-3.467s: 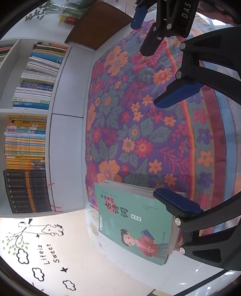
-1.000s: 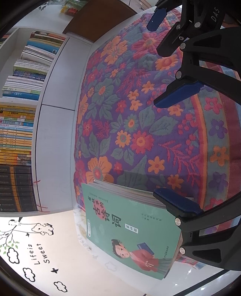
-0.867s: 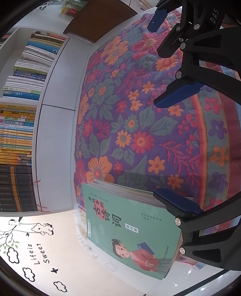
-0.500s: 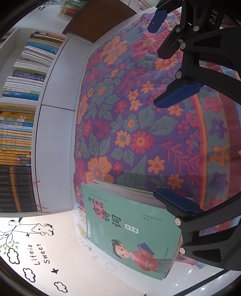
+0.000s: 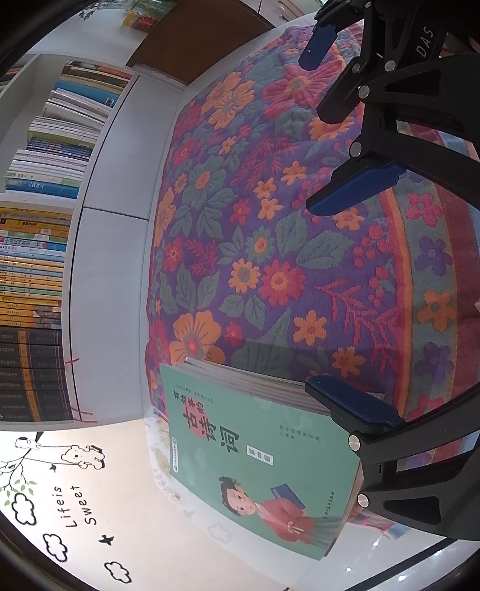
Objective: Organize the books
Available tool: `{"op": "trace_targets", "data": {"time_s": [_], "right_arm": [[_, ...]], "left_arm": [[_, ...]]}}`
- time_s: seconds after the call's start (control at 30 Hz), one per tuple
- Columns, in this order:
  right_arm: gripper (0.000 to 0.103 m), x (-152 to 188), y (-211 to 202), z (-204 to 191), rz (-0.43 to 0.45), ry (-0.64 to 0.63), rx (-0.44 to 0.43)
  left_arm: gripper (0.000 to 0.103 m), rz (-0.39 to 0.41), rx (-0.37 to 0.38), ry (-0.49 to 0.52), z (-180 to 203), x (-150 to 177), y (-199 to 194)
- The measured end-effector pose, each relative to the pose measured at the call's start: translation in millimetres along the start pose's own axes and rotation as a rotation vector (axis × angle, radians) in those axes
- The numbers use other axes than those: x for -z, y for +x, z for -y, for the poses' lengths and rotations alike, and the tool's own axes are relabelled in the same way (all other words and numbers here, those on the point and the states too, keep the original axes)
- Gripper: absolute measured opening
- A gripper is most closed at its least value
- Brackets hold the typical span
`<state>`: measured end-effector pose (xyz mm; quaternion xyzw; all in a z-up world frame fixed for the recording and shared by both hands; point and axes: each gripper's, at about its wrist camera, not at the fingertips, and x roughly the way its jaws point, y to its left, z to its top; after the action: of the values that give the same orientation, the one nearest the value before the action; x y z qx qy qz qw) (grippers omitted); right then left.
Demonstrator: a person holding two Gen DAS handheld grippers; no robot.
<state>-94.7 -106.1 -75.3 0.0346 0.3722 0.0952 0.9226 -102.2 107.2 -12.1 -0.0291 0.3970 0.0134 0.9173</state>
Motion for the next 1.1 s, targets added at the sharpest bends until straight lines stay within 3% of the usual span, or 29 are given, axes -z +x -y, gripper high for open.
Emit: {"op": "trace_targets", "data": {"time_s": [1.1], "right_arm": [[0.096,4.7,12.1,0.4,-0.048,0.001,0.037]], "left_arm": [[0.087,-0.020,0.009,0.008,3.7,3.2,4.2]]}}
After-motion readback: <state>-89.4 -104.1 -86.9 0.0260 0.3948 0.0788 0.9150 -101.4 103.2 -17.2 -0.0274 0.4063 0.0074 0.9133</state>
